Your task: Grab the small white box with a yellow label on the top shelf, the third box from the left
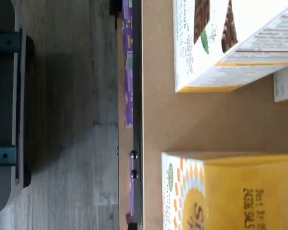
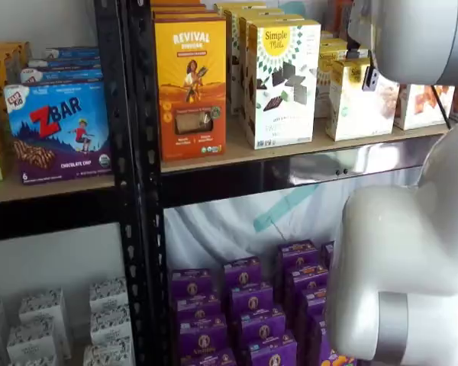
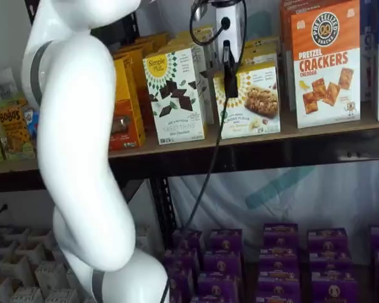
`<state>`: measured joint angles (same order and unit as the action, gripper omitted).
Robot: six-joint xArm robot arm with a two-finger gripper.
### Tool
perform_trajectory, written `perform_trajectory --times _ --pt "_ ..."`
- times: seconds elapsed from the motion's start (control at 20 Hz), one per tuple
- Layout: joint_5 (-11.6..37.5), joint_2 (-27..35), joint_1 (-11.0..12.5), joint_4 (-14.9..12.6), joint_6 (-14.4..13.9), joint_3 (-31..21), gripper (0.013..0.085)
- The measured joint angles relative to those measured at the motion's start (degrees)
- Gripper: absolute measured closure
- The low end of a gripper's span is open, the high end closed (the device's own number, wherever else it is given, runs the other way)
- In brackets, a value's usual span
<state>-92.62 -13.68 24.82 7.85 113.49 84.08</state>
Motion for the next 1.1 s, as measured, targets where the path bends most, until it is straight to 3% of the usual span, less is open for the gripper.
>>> perform_trajectory --times 0.55,0.65,0.85,1.1 --pt "2.06 -1.03 -0.66 -0.77 -0.36 -2.2 0.029" --pt "2.09 -1.1 -0.73 -0.78 -0.42 -2.4 0.037" --pt "2.21 -1.3 -0.78 -0.68 -0.47 -2.82 0.045" --pt "2.56 -1.6 -0.6 -0.21 -0.33 -3.28 0.045"
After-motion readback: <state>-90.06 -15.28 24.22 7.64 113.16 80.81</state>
